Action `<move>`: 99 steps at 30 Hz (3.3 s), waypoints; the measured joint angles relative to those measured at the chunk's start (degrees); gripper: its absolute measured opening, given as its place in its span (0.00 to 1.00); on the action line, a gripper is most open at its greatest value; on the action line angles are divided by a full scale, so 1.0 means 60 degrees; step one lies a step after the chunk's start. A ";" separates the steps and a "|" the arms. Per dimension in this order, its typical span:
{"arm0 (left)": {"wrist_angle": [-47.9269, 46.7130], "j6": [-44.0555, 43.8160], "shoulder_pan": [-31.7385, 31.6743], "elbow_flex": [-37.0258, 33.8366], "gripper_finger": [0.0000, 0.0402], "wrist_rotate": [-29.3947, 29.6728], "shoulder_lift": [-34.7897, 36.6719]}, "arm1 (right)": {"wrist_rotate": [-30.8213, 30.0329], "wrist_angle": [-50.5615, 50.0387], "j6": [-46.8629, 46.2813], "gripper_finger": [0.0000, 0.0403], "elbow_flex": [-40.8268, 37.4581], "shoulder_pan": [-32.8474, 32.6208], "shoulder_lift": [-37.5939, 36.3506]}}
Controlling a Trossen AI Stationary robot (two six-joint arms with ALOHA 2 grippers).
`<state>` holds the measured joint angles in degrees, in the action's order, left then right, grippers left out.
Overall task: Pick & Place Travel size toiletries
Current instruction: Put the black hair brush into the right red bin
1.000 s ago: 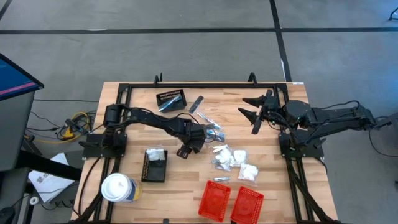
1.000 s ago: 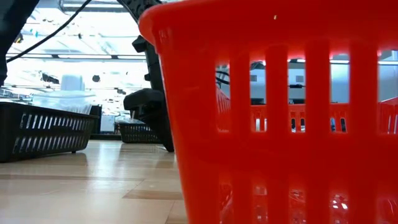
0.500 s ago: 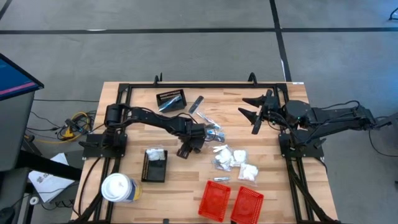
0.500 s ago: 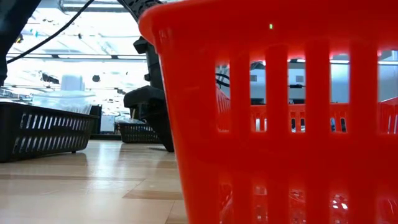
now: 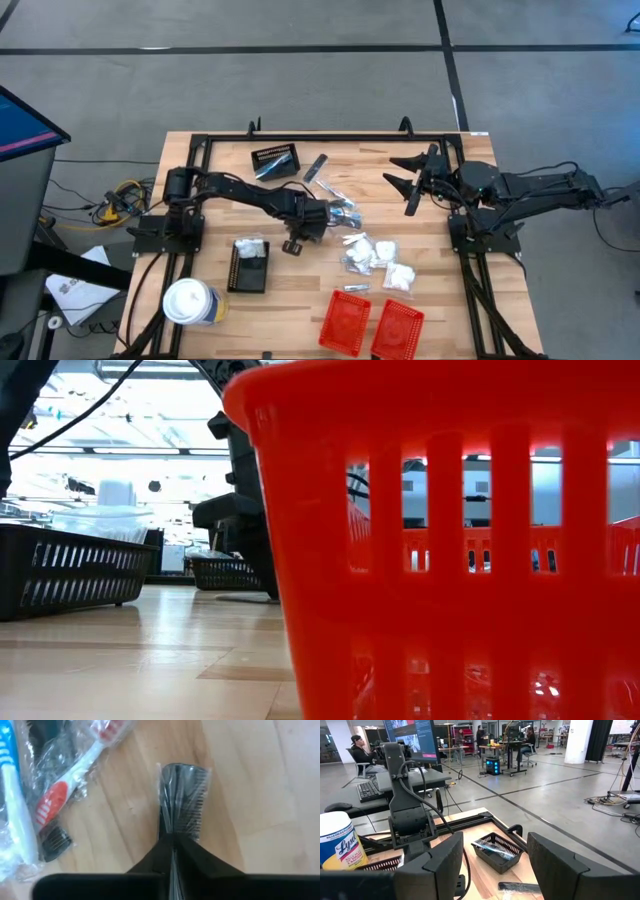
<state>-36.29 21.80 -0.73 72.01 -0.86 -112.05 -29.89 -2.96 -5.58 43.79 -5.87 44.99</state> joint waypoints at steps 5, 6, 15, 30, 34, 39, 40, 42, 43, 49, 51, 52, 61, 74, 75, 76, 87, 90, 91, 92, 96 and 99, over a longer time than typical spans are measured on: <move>0.0036 -0.0332 0.0095 0.0015 0.01 -0.0010 0.0011 | 0.0000 0.0000 0.0010 0.53 0.0000 0.0000 0.0000; 0.0039 -0.0422 0.0136 0.0016 0.01 -0.0011 0.0011 | 0.0000 -0.0002 0.0024 0.53 0.0002 0.0000 0.0000; 0.0022 -0.0981 0.0240 0.0036 0.00 0.0007 0.0393 | 0.0000 -0.0006 0.0027 0.53 0.0004 0.0000 0.0000; 0.1814 -0.2177 0.0237 -0.0569 0.00 0.0073 0.3544 | -0.0003 0.0029 0.0025 0.53 0.0011 0.0000 0.0068; 0.2116 -0.2337 0.0196 -0.1096 0.00 0.0073 0.4193 | -0.0004 0.0075 0.0025 0.53 0.0013 0.0004 0.0123; 0.2592 -0.2955 0.0164 -0.1875 0.00 -0.0077 0.4309 | -0.0001 0.0139 0.0073 0.53 0.0011 0.0007 0.0124; 0.2848 -0.3077 0.0164 -0.2068 0.00 -0.0367 0.4283 | 0.0000 0.0142 0.0111 0.53 0.0011 0.0007 0.0128; 0.3693 -0.3391 0.0171 -0.2471 0.00 -0.1015 0.4117 | 0.0003 0.0047 0.0102 0.53 0.0011 0.0000 0.0135; 0.4000 -0.3468 0.0216 -0.2676 0.00 -0.1184 0.4057 | 0.0040 -0.0119 -0.0009 0.53 0.0011 -0.0005 0.0197; 0.4886 -0.3537 0.0671 -0.3140 0.00 -0.0298 0.3989 | 0.1123 -0.0760 -0.0480 0.50 0.0038 -0.0001 0.1090; 0.4861 -0.3537 0.0858 -0.3186 0.00 -0.0094 0.3985 | 0.1492 -0.0924 -0.0531 0.45 0.0183 -0.0018 0.1622; 0.4887 -0.3539 0.0958 -0.3205 0.00 -0.0001 0.3985 | 0.1615 -0.0995 -0.0699 0.41 0.0266 -0.0042 0.1956; 0.4886 -0.3413 0.1548 -0.3497 0.00 0.1490 0.3985 | 0.1730 -0.1613 -0.2820 0.03 0.0856 -0.0543 0.5185; 0.5982 -0.3645 0.1842 -0.4038 0.00 0.0871 0.1882 | 0.4266 -0.2485 -0.3005 0.01 0.3419 0.0078 0.8816; 0.6241 -0.3621 0.1879 -0.4016 0.00 0.0867 0.1724 | 0.4266 -0.2747 -0.3005 0.00 0.3599 0.0165 0.9021; 0.6274 -0.3538 0.1894 -0.4019 0.00 0.0865 0.1636 | 0.4269 -0.3018 -0.3005 0.00 0.3728 0.0249 0.9163; 0.6471 -0.3206 0.1825 -0.3919 0.00 0.0889 0.1566 | 0.5251 -0.3173 -0.3053 0.00 0.4022 0.0827 1.0451; 0.6473 -0.3189 0.1816 -0.3869 0.00 0.0889 0.1504 | 0.5260 -0.3175 -0.3053 0.00 0.4022 0.0827 1.0594; 0.6510 -0.3182 0.1814 -0.3869 0.00 0.0889 0.1504 | 0.5260 -0.3168 -0.3053 0.00 0.4022 0.0823 1.0609; 0.6513 -0.3180 0.1811 -0.3869 0.00 0.0889 0.1504 | 0.5257 -0.3148 -0.3053 0.00 0.4022 0.0823 1.0619; 0.6563 -0.3180 0.1701 -0.3869 0.00 0.0889 0.1504 | 0.5266 -0.3219 -0.3053 0.00 0.4022 0.0823 1.0619; 0.6560 -0.3191 0.1647 -0.3869 0.00 0.0889 0.1504 | 0.5444 -0.3216 -0.3046 0.01 0.4022 0.0788 1.0638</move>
<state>3.07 2.66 9.15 48.80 4.47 -103.02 2.77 -22.26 -23.86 67.92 -1.14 108.82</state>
